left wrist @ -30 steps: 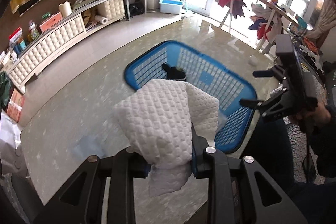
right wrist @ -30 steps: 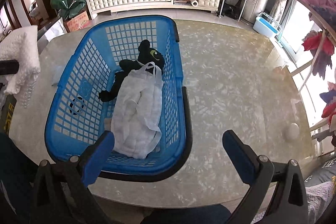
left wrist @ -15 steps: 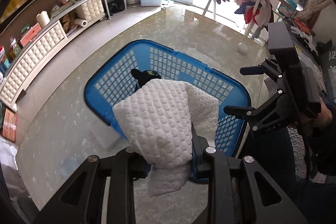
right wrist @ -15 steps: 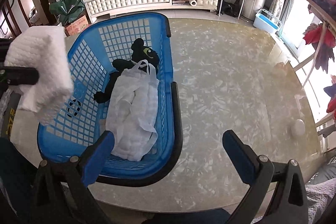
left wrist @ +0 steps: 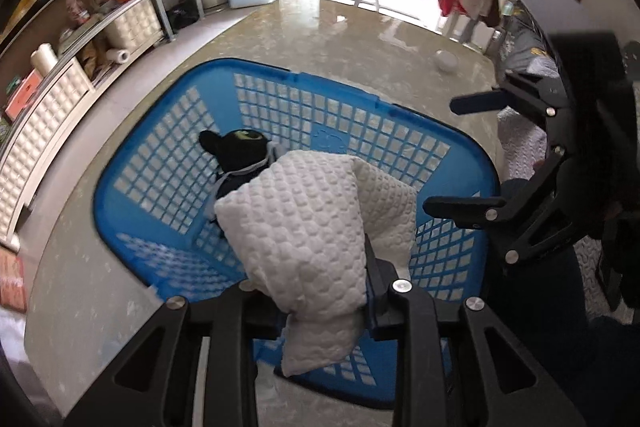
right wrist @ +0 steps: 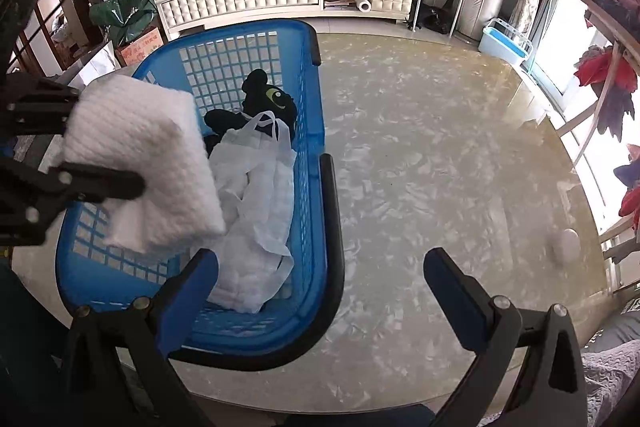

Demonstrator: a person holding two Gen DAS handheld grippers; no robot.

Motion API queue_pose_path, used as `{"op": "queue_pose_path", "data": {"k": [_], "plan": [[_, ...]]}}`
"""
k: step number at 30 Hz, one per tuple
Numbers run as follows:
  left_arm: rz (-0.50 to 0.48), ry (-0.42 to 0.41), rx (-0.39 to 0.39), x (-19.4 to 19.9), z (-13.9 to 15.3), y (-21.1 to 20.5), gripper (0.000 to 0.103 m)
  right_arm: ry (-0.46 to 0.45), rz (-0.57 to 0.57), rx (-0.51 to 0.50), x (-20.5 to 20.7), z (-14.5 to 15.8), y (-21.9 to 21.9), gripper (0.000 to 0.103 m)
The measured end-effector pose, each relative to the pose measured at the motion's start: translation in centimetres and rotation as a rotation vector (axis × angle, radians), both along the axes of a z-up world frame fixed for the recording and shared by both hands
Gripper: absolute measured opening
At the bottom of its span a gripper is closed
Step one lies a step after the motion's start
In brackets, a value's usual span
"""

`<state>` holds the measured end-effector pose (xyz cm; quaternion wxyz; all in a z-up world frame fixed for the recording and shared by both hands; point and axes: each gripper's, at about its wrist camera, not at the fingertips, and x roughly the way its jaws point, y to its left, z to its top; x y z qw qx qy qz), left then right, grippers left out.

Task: Organize soft objects
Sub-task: 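Carry the white quilted pillow over the basket with the left gripper and release it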

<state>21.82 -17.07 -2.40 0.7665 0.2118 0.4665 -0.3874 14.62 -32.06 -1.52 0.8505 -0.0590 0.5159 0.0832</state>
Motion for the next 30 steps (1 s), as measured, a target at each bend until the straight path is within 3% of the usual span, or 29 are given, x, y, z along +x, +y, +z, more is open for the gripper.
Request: {"op": "queue_pose_path", "data": {"k": [17,20,30], "plan": [[-0.089,-0.005,0.102,1.6,-4.5,-3.2,0.028,0.015,-0.003,0.034,0.2,-0.2,-0.6,0.103],[-0.089,0.014,0.082,2.1,-4.3,-3.2,0.03,0.008,-0.006,0.036,0.1,-0.2,-0.7,0.103],[-0.104,-0.007,0.132,1.6,-4.4,-3.9,0.038,0.019,0.0,0.059,0.3,-0.4,-0.8,0.103]]}}
